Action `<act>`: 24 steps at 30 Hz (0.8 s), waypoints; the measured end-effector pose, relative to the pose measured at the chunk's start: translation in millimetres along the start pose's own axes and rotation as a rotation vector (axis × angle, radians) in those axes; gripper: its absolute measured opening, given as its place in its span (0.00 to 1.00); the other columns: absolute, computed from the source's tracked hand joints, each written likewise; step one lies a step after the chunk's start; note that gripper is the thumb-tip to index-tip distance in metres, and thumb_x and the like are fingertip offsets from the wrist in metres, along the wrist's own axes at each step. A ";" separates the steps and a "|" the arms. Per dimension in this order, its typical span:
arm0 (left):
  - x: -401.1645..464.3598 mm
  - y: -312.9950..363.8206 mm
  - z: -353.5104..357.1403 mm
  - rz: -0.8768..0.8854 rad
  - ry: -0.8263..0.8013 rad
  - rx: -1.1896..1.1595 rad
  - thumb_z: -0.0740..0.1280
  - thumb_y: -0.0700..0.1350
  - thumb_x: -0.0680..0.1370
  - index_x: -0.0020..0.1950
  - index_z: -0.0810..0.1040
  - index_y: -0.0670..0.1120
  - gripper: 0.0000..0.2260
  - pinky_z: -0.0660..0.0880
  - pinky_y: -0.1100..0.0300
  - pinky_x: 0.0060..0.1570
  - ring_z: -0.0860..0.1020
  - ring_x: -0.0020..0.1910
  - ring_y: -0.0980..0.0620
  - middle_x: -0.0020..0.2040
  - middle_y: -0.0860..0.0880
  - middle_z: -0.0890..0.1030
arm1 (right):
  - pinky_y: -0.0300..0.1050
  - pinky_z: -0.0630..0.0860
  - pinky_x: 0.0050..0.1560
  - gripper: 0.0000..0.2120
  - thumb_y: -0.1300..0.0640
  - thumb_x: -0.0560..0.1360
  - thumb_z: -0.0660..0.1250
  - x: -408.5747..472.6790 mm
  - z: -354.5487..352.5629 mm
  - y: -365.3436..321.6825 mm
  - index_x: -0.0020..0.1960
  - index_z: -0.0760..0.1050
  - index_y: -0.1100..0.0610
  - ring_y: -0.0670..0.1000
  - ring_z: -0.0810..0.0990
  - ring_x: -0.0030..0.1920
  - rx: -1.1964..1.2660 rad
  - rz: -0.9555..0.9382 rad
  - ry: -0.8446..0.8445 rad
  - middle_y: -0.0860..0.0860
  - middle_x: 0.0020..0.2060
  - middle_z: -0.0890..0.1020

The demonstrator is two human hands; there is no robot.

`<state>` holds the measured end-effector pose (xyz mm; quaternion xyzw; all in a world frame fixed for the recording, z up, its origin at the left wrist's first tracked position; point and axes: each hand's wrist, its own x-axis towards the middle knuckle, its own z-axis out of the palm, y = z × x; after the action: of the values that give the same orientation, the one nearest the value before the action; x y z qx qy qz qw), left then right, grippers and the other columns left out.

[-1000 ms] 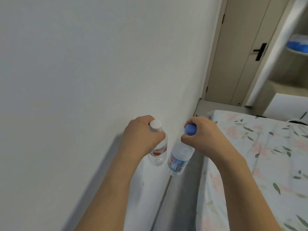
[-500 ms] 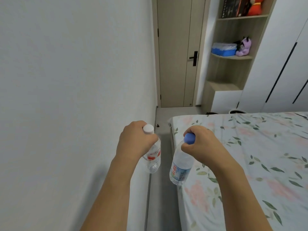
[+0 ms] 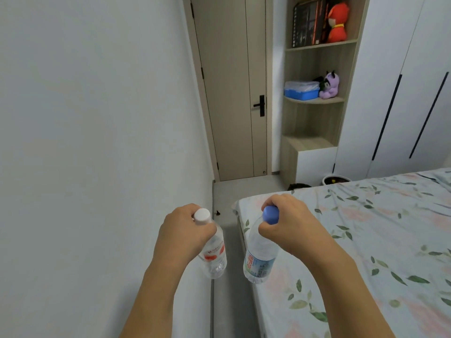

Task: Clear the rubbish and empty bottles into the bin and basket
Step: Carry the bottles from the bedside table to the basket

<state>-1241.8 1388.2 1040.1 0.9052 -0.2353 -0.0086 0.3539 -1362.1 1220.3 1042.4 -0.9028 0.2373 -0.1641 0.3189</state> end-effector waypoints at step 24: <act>314.9 40.0 82.2 0.121 -0.073 0.005 0.71 0.44 0.69 0.41 0.78 0.50 0.04 0.67 0.62 0.31 0.76 0.37 0.53 0.38 0.51 0.79 | 0.40 0.72 0.45 0.10 0.56 0.71 0.68 295.8 -4.8 54.8 0.51 0.73 0.53 0.49 0.74 0.46 -0.078 0.081 0.111 0.49 0.49 0.73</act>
<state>-993.6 1174.3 1051.9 0.8892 -0.3025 -0.0193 0.3428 -1135.5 1022.8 1053.0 -0.8939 0.2970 -0.1914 0.2760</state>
